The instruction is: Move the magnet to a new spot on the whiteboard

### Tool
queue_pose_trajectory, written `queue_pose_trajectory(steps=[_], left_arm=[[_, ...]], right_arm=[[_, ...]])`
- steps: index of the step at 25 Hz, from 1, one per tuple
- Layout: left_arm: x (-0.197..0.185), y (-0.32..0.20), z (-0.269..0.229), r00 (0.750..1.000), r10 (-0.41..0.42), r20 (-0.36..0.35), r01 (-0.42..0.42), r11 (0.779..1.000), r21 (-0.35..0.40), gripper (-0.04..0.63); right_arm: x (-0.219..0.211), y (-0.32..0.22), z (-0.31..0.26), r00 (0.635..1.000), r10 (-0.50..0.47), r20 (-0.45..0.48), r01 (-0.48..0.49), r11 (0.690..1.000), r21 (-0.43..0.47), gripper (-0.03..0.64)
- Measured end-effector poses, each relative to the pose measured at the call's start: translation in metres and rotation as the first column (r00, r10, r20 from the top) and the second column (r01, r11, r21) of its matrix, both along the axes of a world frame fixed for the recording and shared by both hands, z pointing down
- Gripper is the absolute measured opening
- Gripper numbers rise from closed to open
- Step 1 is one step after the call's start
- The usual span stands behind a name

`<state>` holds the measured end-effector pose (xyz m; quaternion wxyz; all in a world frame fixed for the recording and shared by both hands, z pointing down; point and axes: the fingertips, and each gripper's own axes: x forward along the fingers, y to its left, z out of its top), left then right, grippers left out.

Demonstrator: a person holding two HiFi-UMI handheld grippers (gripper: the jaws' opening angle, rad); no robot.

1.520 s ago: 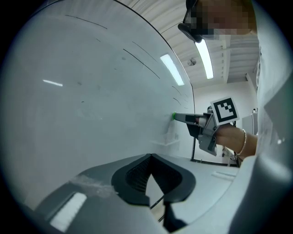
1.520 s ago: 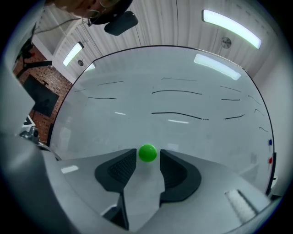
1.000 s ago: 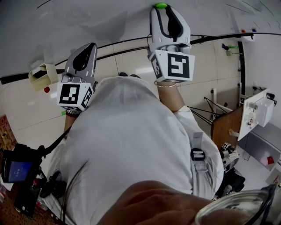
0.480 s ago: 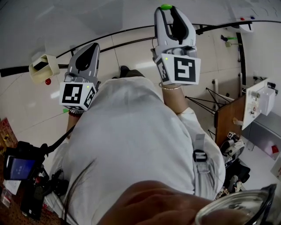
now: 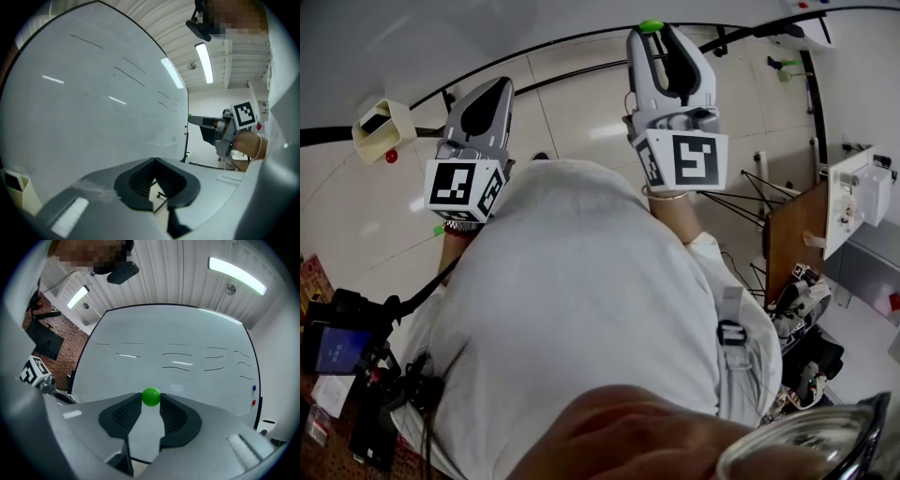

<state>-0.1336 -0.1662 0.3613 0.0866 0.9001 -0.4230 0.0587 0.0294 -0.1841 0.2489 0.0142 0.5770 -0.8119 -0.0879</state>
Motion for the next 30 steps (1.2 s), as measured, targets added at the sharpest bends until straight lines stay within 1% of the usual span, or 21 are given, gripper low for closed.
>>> queue_pose_trajectory(steps=[2, 5, 8, 13, 15, 18, 25, 27, 30], left_arm=[[0.015, 0.012, 0.001, 1.000, -0.003, 0.005, 0.003, 1.000, -0.011, 0.006], [0.055, 0.041, -0.006, 1.000, -0.014, 0.016, 0.014, 1.000, -0.014, 0.006], [0.084, 0.063, -0.011, 0.999, -0.032, 0.018, 0.032, 0.999, -0.011, 0.006], [0.124, 0.108, -0.010, 0.994, -0.096, 0.042, 0.097, 0.995, -0.014, 0.006], [0.123, 0.113, -0.008, 0.992, -0.121, 0.049, 0.121, 0.992, -0.017, 0.006], [0.108, 0.113, -0.002, 0.987, -0.153, 0.055, 0.155, 0.988, -0.020, 0.006], [0.088, 0.118, 0.010, 0.980, -0.187, 0.067, 0.190, 0.981, -0.038, 0.006], [0.090, 0.121, 0.010, 0.981, -0.183, 0.069, 0.185, 0.982, -0.037, 0.006], [0.110, 0.140, 0.007, 0.981, -0.177, 0.079, 0.180, 0.983, -0.029, 0.006]], right_arm=[[0.013, 0.013, 0.000, 1.000, -0.009, -0.001, 0.009, 1.000, 0.002, 0.124], [0.048, 0.042, -0.003, 0.999, -0.038, 0.004, 0.038, 0.999, 0.003, 0.124], [0.077, 0.064, 0.000, 0.998, -0.060, 0.009, 0.060, 0.998, -0.010, 0.124], [0.130, 0.103, 0.003, 0.995, -0.094, 0.038, 0.094, 0.996, 0.004, 0.124], [0.133, 0.105, 0.005, 0.993, -0.107, 0.046, 0.107, 0.994, 0.008, 0.124], [0.119, 0.099, 0.012, 0.990, -0.129, 0.057, 0.129, 0.992, 0.008, 0.124], [0.095, 0.100, 0.025, 0.982, -0.170, 0.079, 0.171, 0.985, -0.010, 0.124], [0.094, 0.103, 0.025, 0.981, -0.175, 0.082, 0.177, 0.984, -0.009, 0.124], [0.111, 0.120, 0.024, 0.979, -0.181, 0.091, 0.182, 0.983, -0.004, 0.124]])
